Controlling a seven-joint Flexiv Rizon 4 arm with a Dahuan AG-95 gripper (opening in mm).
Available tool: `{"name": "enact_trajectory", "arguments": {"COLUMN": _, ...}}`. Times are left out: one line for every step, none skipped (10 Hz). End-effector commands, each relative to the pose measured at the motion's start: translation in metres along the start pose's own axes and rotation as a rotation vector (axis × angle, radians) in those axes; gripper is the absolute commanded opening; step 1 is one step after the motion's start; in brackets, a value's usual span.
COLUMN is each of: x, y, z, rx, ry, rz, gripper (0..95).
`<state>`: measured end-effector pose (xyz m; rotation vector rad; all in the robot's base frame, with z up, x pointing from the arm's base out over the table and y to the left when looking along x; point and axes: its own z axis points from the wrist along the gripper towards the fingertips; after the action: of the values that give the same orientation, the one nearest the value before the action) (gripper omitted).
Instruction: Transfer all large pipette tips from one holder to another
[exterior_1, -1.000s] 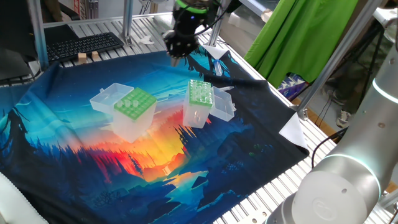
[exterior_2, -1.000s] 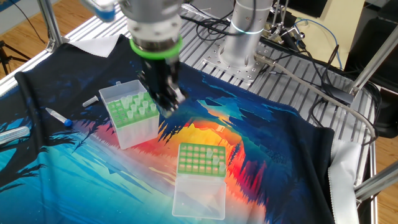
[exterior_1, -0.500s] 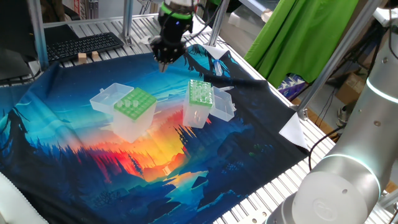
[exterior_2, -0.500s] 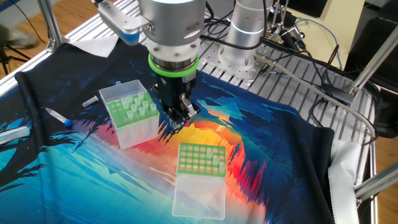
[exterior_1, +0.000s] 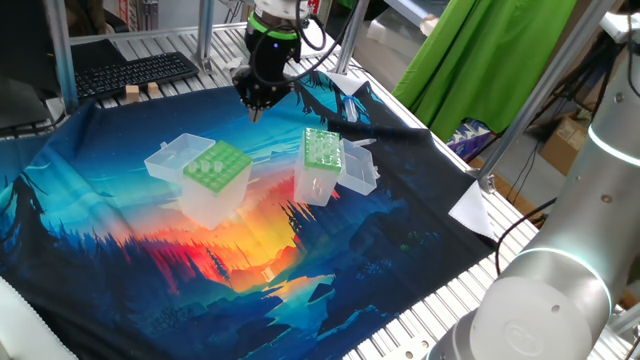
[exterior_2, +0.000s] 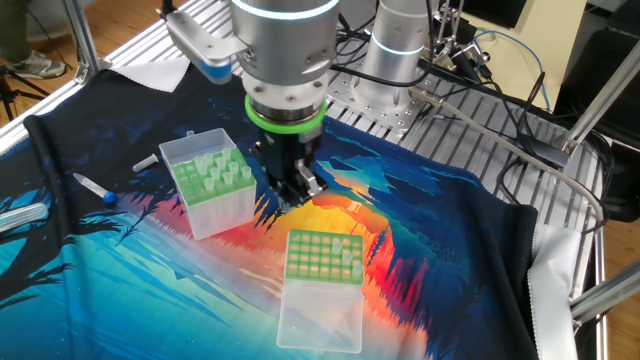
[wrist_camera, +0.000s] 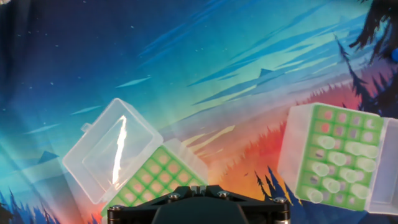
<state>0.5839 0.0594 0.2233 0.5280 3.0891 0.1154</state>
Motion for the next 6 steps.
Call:
{"name": "enact_trajectory", "arguments": {"x": 0.0009, "y": 0.0007, "z": 0.0024, "rx": -0.001, "ry": 0.004, "rz": 0.015, "gripper": 0.0}}
{"name": "enact_trajectory", "arguments": {"x": 0.0014, "y": 0.0013, "z": 0.0037, "rx": -0.001, "ry": 0.003, "rz": 0.016, "gripper": 0.0}}
{"name": "enact_trajectory", "arguments": {"x": 0.0022, "y": 0.0018, "z": 0.0043, "rx": -0.002, "ry": 0.003, "rz": 0.015, "gripper": 0.0}}
{"name": "enact_trajectory", "arguments": {"x": 0.0031, "y": 0.0025, "z": 0.0044, "rx": -0.003, "ry": 0.000, "rz": 0.013, "gripper": 0.0}}
{"name": "enact_trajectory", "arguments": {"x": 0.0034, "y": 0.0029, "z": 0.0043, "rx": -0.003, "ry": -0.003, "rz": 0.010, "gripper": 0.0}}
{"name": "enact_trajectory", "arguments": {"x": 0.0042, "y": 0.0041, "z": 0.0036, "rx": -0.005, "ry": -0.003, "rz": 0.011, "gripper": 0.0}}
